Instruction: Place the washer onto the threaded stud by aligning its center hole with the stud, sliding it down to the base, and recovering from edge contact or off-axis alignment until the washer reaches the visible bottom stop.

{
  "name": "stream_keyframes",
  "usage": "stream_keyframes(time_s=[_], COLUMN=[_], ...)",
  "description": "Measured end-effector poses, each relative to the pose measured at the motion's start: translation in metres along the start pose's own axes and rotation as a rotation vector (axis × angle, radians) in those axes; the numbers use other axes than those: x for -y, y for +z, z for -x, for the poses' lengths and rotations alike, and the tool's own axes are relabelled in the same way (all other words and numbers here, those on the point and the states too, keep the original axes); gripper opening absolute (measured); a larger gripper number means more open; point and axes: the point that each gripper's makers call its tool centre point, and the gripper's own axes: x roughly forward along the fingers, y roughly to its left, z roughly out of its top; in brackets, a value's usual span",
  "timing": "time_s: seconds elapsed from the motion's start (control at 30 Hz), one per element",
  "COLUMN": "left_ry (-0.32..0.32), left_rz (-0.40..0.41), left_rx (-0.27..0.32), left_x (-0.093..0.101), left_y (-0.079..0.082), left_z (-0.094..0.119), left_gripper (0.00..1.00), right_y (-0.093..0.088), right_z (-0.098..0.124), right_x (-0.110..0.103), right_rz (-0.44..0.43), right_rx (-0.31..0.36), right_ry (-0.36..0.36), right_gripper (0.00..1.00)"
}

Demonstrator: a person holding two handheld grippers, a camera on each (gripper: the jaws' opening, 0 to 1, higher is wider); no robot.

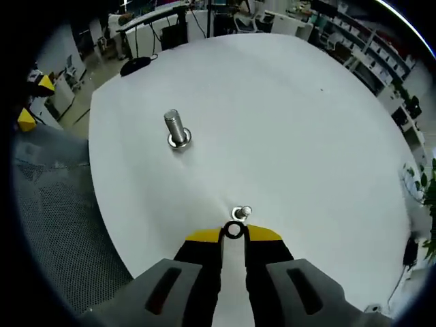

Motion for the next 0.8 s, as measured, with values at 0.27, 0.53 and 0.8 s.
stream_keyframes(time_s=[0.27, 0.53, 0.8], left_ry=[0.001, 0.005, 0.008], left_rz=[-0.002, -0.002, -0.002], left_rx=[-0.003, -0.007, -0.011], left_x=[0.0, -0.001, -0.001], left_y=[0.0, -0.001, -0.002], left_z=[0.0, 0.0, -0.001], left_gripper=[0.27, 0.27, 0.27], right_y=[0.008, 0.018, 0.019], right_z=[0.004, 0.001, -0.002], right_x=[0.001, 0.006, 0.01], right_rz=[0.027, 0.045, 0.063], right_rx=[0.028, 0.046, 0.036], right_ry=[-0.021, -0.04, -0.052], right_gripper=[0.13, 0.13, 0.13])
